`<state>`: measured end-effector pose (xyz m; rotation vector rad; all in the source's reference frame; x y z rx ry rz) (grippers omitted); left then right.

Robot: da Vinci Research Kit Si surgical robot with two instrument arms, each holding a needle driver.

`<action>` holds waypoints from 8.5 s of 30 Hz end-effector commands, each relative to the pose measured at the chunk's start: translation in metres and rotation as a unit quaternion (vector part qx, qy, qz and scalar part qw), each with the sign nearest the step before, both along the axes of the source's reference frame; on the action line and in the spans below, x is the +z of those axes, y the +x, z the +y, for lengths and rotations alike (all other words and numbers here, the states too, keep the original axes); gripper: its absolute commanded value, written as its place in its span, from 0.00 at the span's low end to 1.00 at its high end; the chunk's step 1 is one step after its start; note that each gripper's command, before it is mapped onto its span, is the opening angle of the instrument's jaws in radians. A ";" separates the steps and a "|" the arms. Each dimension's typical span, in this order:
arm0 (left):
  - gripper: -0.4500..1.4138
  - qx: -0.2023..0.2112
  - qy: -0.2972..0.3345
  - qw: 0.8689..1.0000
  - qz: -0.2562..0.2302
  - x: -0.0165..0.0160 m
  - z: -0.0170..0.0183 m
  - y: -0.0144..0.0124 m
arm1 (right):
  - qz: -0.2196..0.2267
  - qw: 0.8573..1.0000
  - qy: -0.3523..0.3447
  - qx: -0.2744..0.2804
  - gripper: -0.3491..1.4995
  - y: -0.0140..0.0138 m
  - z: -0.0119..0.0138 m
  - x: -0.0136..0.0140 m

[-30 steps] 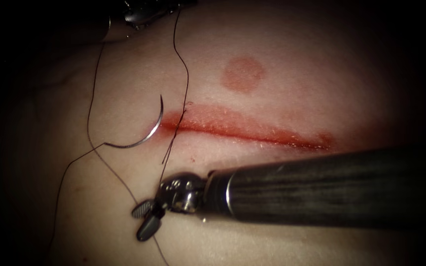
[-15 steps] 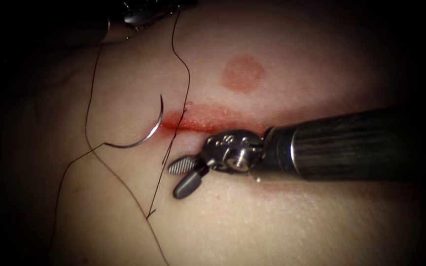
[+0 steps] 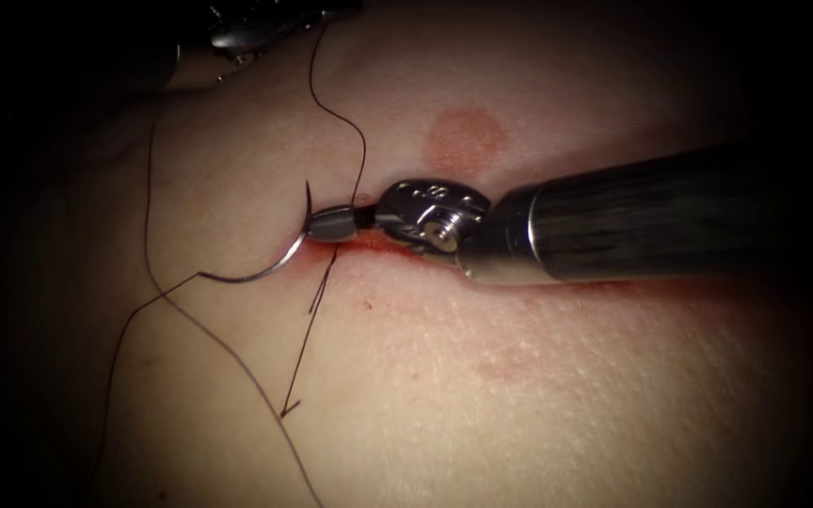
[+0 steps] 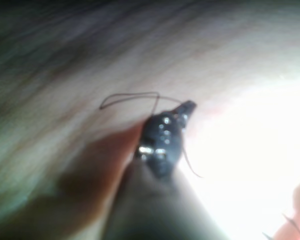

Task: Wound Closure
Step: Wrap the long end of the suture around the right gripper once, then grab the short end with the right gripper.

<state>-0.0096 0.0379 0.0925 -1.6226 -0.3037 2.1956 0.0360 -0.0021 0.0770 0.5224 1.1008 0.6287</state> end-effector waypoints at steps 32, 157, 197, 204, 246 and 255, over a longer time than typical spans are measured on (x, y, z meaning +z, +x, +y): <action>0.05 -0.043 0.037 0.993 -0.101 -0.0129 -0.0059 0.0024 | -0.034 0.994 -0.037 0.100 0.00 0.0030 0.0034 0.0065; 0.05 0.138 0.183 0.957 -0.177 -0.0110 -0.0227 -0.0001 | 0.300 0.943 0.037 -0.137 0.57 0.0010 0.0045 0.0006; 0.05 0.153 0.211 0.949 -0.176 -0.0098 -0.0221 0.0005 | 0.346 0.835 0.035 -0.427 0.46 0.0023 0.0012 -0.0024; 0.05 0.157 0.211 0.948 -0.177 -0.0101 -0.0225 0.0006 | 0.336 0.875 0.009 -0.347 0.50 0.0032 0.0041 -0.0030; 0.05 0.166 0.212 0.946 -0.181 -0.0104 -0.0226 0.0007 | 0.374 0.909 0.126 -0.135 0.53 -0.0003 0.0016 -0.0040; 0.05 0.167 0.214 0.945 -0.183 -0.0110 -0.0227 0.0006 | 0.355 0.866 0.072 -0.345 0.51 0.0007 0.0001 -0.0030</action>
